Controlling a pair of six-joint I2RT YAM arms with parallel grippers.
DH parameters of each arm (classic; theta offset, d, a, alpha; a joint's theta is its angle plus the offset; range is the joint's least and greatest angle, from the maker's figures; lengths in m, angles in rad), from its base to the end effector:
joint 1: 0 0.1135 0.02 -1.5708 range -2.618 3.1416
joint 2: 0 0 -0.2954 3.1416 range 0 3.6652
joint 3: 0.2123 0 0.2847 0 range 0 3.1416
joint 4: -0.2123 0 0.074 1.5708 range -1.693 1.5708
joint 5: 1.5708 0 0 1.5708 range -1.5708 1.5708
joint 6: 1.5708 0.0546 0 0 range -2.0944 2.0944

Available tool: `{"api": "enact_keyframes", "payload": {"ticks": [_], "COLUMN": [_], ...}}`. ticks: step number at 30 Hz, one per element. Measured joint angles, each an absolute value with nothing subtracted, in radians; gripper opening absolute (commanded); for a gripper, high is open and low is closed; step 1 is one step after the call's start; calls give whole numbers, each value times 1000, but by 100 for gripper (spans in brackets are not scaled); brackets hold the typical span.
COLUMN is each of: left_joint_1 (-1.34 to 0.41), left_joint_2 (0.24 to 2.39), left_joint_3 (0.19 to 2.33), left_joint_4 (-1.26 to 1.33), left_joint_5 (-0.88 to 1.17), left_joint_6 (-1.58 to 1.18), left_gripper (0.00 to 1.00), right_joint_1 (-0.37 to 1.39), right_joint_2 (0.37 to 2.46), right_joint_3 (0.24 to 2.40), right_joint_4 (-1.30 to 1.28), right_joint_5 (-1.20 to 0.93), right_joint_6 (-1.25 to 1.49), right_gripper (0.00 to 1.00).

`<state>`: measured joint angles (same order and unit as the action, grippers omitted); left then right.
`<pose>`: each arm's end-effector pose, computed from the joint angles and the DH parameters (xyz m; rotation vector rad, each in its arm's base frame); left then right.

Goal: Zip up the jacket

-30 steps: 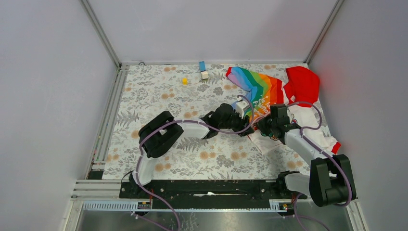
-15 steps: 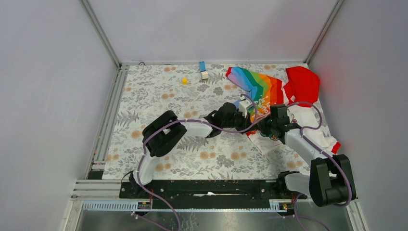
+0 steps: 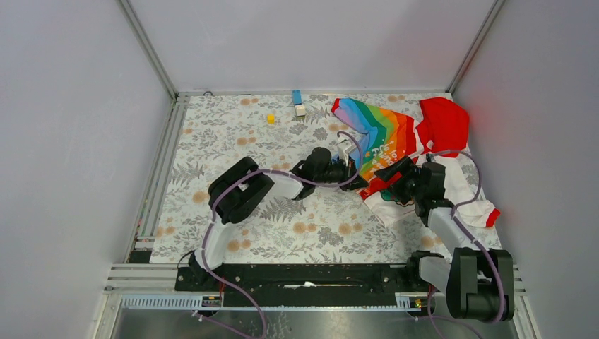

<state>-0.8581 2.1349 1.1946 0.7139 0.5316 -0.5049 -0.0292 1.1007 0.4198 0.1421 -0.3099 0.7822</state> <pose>0.3115 -0.4028 0.1465 0.7654 1.8623 -1.4026 0.2487 0.0094 0.1836 0.6798 2.0697 0.7678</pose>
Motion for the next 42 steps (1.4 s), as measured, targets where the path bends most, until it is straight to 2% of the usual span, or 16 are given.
{"api": "enact_keyframes", "payload": {"ticks": [5, 9, 12, 16, 23, 26, 31, 35, 37, 42], "left_joint_1": [-827, -823, -823, -826, -829, -831, -835, -836, -836, -837], "left_joint_2": [2177, 2209, 2223, 2228, 2242, 2247, 2247, 2247, 2247, 2249], "left_joint_3": [1171, 1171, 1171, 1170, 1170, 1170, 1170, 1170, 1170, 1170], "left_joint_4": [825, 900, 948, 996, 1069, 1072, 1075, 1075, 1074, 1074], "left_joint_5": [598, 638, 660, 680, 699, 702, 704, 704, 704, 703], "left_joint_6": [-612, -692, -737, -780, -830, -838, -843, -843, -842, -842], "left_gripper": [0, 0, 0, 0, 0, 0, 0, 0, 0, 0], "right_joint_1": [-109, -141, -144, -144, -145, -145, -145, -145, -145, -145], "right_joint_2": [1146, 1272, 1296, 1295, 1371, 1455, 1636, 1755, 1758, 1729], "right_joint_3": [272, 165, 145, 146, 126, 108, 89, 88, 86, 80], "right_joint_4": [427, 721, 813, 896, 1074, 1172, 1388, 1451, 1457, 1487], "right_joint_5": [-504, -618, -655, -675, -677, -682, -703, -710, -714, -721], "right_joint_6": [889, 1037, 1087, 1113, 1200, 1250, 1357, 1413, 1424, 1445], "right_gripper": [88, 91, 95, 95, 83, 77, 60, 56, 54, 40]}}
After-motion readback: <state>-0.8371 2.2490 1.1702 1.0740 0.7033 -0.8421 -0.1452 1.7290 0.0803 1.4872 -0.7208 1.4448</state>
